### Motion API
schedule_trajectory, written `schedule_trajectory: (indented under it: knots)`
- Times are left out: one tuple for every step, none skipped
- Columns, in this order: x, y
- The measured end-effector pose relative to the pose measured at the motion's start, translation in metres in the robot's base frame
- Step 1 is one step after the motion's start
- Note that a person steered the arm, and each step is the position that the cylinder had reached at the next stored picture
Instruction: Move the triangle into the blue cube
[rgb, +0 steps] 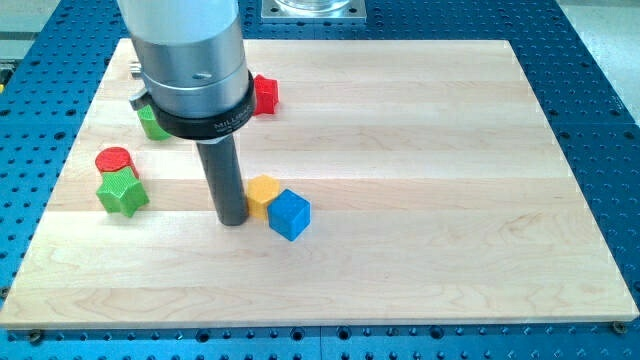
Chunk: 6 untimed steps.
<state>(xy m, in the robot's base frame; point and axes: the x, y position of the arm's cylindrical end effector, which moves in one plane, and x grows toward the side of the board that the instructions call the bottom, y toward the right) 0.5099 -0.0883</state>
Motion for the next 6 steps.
schedule_trajectory:
  knots:
    - [-0.03, -0.026]
    - [-0.095, -0.025]
    - [-0.111, -0.028]
    - [-0.153, 0.004]
    - [-0.2, 0.041]
    - [-0.231, 0.029]
